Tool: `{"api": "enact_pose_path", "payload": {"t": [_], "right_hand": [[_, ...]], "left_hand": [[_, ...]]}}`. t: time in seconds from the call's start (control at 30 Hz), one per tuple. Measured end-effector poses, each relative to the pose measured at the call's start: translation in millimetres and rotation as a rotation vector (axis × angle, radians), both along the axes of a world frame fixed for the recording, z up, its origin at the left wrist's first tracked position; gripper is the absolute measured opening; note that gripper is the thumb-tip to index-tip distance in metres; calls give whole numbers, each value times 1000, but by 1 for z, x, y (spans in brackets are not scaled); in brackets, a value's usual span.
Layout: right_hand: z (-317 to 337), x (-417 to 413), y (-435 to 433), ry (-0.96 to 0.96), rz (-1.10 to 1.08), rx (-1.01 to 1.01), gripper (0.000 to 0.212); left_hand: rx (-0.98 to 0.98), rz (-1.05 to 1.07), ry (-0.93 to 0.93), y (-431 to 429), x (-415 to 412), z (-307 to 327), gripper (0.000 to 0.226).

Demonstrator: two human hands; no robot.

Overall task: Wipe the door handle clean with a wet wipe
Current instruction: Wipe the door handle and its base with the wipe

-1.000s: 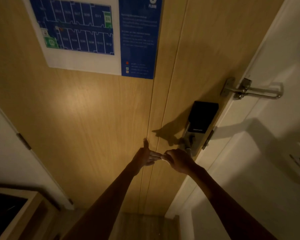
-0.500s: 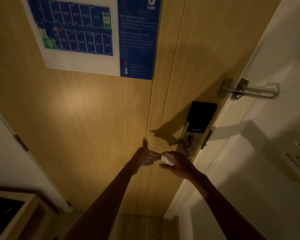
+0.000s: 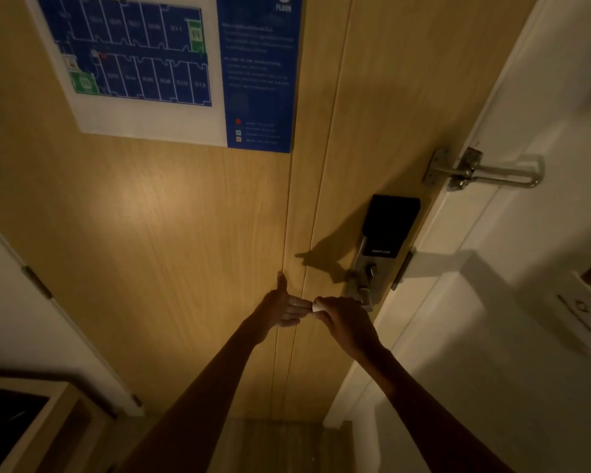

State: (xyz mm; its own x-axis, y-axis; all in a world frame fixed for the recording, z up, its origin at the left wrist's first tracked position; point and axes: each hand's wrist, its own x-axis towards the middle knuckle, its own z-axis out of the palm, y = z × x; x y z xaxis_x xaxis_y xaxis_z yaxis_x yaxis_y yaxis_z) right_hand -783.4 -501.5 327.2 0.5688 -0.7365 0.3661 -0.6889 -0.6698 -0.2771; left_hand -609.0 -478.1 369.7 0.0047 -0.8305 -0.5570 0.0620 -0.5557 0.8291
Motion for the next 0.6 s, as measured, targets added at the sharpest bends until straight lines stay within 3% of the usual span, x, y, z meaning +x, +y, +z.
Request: {"api": "enact_pose_path", "payload": {"t": [0.1,0.3,0.43,0.6], "right_hand": [[7,-17,0,126,-35,-83,19],[-4,-24,7,-94,-115,-87,25],[2,5,9,3,-42,-61,17],[-3,-53,2,0,-128,-117,25]], "left_hand": [[-7,-1,23,3,0,3,93],[-28,24,28,6,-2,1,92],[-10,46,37,5,-4,2,92],[-24,62,47,2,-1,-3,93]]}}
